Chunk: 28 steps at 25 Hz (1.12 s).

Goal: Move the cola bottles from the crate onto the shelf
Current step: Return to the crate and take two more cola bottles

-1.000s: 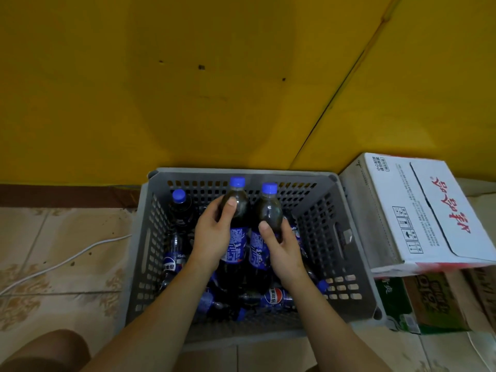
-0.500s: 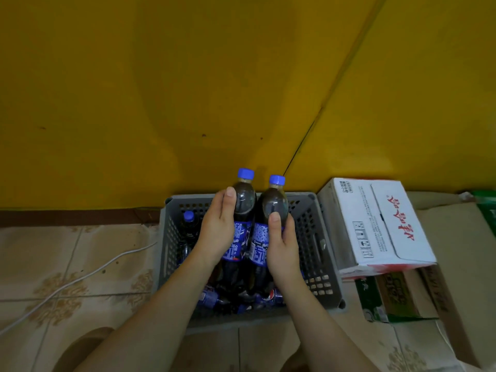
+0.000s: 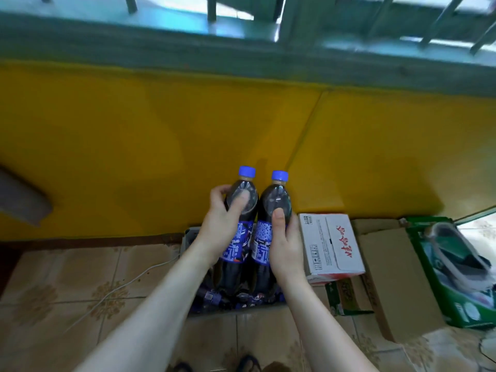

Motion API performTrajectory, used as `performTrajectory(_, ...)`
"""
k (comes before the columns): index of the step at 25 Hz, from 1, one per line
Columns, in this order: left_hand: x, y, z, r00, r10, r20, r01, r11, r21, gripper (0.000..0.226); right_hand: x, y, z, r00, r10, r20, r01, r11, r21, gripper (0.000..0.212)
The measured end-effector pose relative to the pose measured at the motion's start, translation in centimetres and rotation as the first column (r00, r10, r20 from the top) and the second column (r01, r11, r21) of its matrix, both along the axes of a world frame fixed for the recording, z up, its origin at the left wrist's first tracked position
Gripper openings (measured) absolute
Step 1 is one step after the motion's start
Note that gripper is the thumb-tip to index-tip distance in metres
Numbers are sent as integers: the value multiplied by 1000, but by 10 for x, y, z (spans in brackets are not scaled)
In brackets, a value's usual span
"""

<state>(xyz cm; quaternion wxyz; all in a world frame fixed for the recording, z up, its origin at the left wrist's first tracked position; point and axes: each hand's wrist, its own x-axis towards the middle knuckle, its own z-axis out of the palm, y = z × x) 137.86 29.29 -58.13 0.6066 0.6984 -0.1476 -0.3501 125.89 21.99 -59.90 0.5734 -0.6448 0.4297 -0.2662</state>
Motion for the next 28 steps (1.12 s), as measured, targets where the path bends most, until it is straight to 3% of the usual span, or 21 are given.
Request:
performTrajectory(4, -6, 24, 94, 992, -97, 78, 97, 995, 1, 45, -11, 13, 100, 999, 33, -39, -33, 999, -1, 43)
performTrajectory(11, -23, 60, 206, 965, -73, 251, 101, 990, -102, 48, -14, 46, 202, 999, 16, 34, -15, 999, -33, 56)
performTrajectory(15, -21, 76, 236, 935, -22, 354, 76, 987, -139, 50, -14, 66, 238, 996, -8, 94, 13, 998, -60, 45)
performTrajectory(22, -27, 112, 273, 933, 81, 350, -23, 986, -166, 45, -9, 97, 277, 989, 54, 139, -35, 990, -135, 51)
performTrajectory(28, -32, 145, 314, 886, 261, 383, -188, 958, -217, 49, 1, 117, 315, 949, 219, 226, -179, 966, -184, 58)
